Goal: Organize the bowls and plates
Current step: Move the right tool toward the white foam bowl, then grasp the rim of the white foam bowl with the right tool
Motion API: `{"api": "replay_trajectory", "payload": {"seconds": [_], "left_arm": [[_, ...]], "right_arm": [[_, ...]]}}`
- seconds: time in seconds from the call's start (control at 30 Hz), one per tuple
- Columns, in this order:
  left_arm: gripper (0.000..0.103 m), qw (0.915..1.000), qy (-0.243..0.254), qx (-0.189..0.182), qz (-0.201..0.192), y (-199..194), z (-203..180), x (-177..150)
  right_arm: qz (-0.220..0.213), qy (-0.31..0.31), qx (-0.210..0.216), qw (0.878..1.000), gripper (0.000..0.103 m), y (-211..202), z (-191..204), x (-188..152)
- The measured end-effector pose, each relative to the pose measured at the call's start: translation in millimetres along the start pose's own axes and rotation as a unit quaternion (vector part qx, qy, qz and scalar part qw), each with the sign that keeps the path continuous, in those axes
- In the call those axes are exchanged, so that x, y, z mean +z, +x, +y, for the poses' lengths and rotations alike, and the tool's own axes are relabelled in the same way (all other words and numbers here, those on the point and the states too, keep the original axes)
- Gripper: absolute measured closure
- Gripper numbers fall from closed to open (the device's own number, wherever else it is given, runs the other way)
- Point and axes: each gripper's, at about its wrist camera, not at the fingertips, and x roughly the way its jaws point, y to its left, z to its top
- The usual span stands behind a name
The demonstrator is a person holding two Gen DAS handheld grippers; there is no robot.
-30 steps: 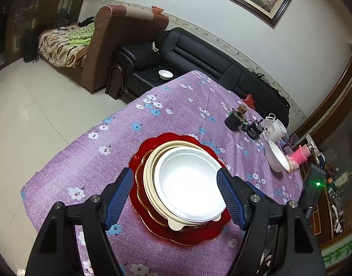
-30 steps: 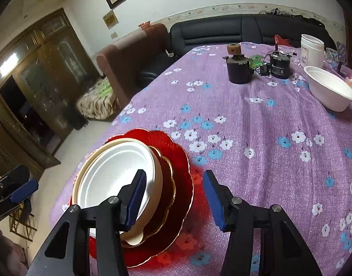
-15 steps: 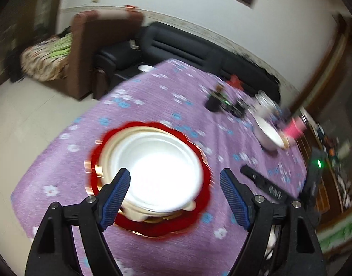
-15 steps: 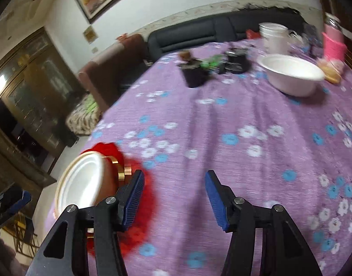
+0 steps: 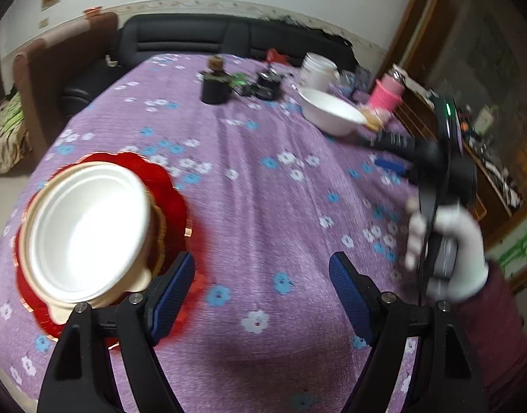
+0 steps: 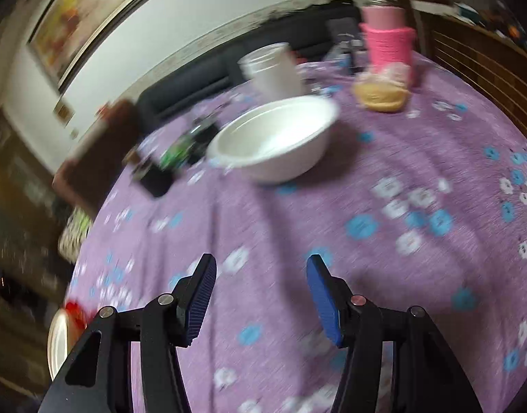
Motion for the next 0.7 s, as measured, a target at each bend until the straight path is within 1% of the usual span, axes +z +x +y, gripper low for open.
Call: {"api": "replay_trajectory", "payload": {"seconds": [0.17,0.3,0.43,0.53,0.57,0.6,0.63,0.7], "left_arm": [[0.023,0.999,0.03,-0.012,0.032,27,-15,-3],[0.023,0.9973,0.052,-0.021,0.048,42,-23,-4],[0.024,0.9963,0.064,-0.024,0.053,48,-27,-3],[0.024,0.9962,0.058,-0.026,0.06,53,-25,-2],[0.024,0.9963,0.054,-0.026,0.062,53,-22,-1],[0.024,0.9965,0.05,-0.025,0.062,53,-20,-1],[0.024,0.9967,0.046,-0.023,0.062,53,-18,0],[0.024,0.9973,0.037,-0.023,0.059,50,-15,1]], "right_arm": [[-0.008,0.067,-0.012,0.998,0.044,15,-34,47],[-0.007,0.103,-0.018,0.994,0.043,34,-44,76],[0.014,0.135,-0.014,0.991,0.043,66,-49,96],[0.042,0.175,0.009,0.984,0.044,89,-58,98],[0.049,0.188,0.021,0.981,0.053,94,-62,97],[0.055,0.199,0.034,0.978,0.068,97,-64,95],[0.061,0.206,0.042,0.976,0.071,98,-66,93],[0.067,0.207,0.053,0.975,0.086,95,-67,88]]}}
